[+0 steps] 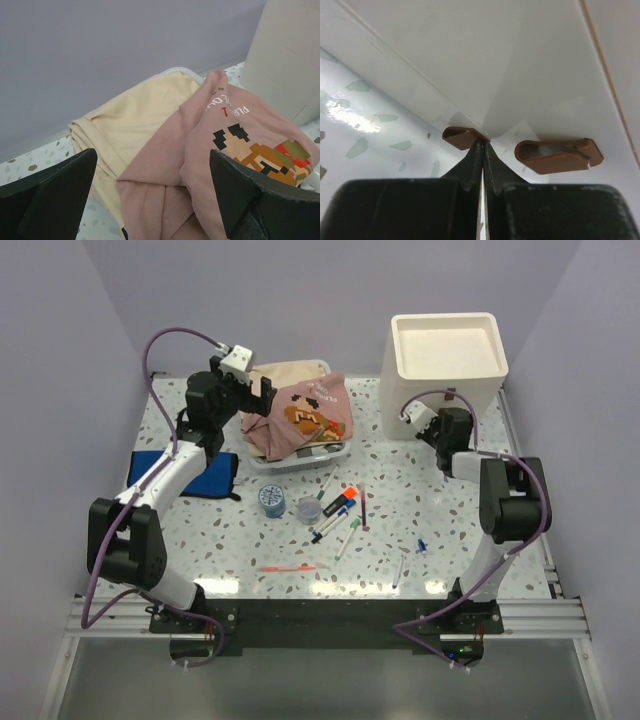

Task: Sort the stationery into containers
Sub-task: Close the drawer in the storage box, then open the drawer in the storage box.

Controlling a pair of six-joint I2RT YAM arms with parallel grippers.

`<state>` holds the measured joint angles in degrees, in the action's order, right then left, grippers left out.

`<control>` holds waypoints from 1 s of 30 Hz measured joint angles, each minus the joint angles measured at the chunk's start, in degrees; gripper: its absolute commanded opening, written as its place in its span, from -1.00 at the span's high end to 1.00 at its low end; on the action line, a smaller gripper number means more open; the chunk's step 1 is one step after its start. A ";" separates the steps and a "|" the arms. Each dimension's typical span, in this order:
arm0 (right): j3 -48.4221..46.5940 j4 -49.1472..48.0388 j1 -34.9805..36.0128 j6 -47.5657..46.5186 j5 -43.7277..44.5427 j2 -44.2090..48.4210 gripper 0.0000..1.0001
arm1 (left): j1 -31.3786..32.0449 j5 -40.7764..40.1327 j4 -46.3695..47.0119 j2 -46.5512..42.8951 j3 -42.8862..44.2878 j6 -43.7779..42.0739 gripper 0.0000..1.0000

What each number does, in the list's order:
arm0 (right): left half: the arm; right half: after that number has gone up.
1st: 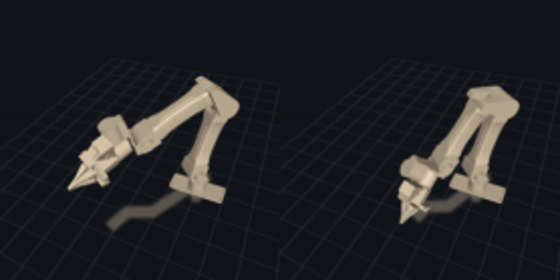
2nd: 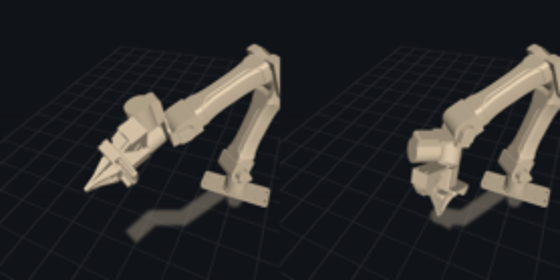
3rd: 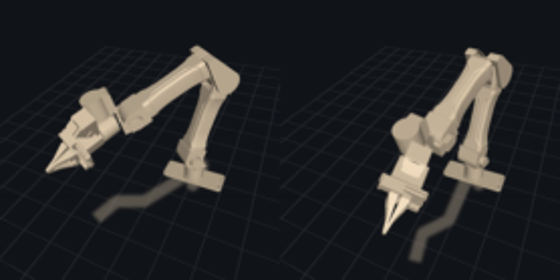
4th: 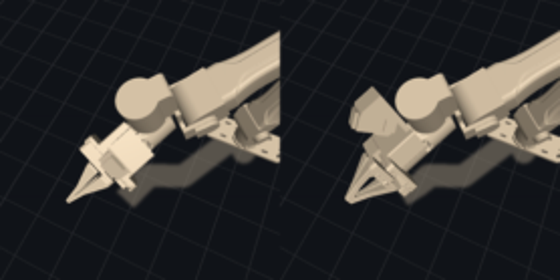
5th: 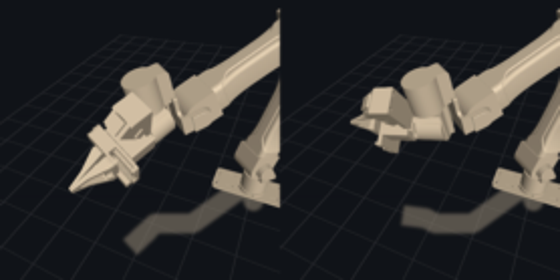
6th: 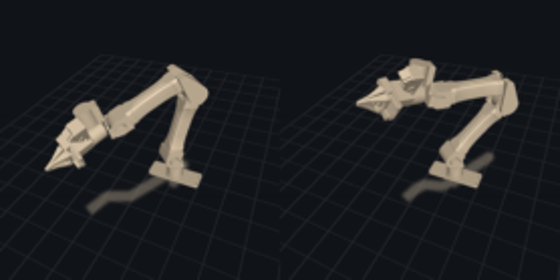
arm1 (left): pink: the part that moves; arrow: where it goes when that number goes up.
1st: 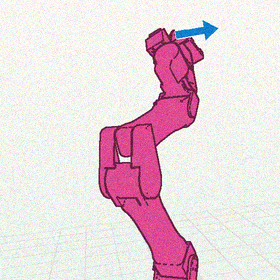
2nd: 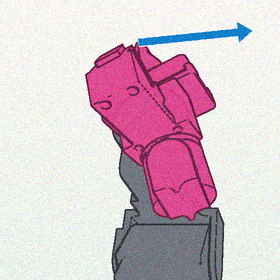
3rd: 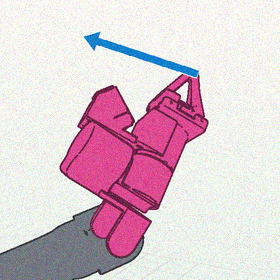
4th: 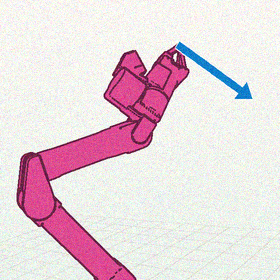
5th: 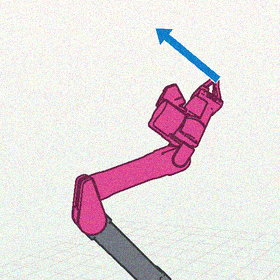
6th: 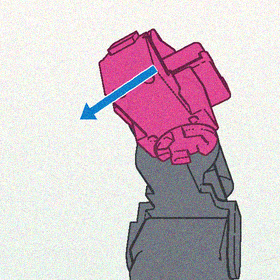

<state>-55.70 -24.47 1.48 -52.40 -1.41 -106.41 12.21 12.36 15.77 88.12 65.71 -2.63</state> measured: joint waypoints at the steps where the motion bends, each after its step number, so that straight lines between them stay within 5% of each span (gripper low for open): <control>1: 0.00 0.76 0.02 0.96 0.24 0.39 0.64 | 0.00 -0.04 0.00 0.00 0.02 0.00 -1.00; 5: -1.55 15.28 0.11 10.54 0.94 6.21 0.01 | 0.00 -0.15 0.00 0.00 0.00 0.02 -1.00; 10: -7.98 29.49 -0.35 29.90 0.28 15.45 -0.22 | 0.00 -0.11 0.26 0.00 0.00 0.35 -1.00; 18: -4.81 23.63 -1.27 53.42 -0.92 21.09 -0.26 | 0.87 -0.24 -0.42 1.57 1.33 1.33 -1.00; 30: 3.61 6.40 -1.53 55.41 -0.76 14.88 -0.23 | 4.31 -0.94 -1.97 8.17 5.22 -0.07 -1.00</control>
<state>-52.10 -18.06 -0.05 3.01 -2.17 -91.53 16.51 11.42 13.80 96.29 70.94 -2.70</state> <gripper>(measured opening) 0.620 0.997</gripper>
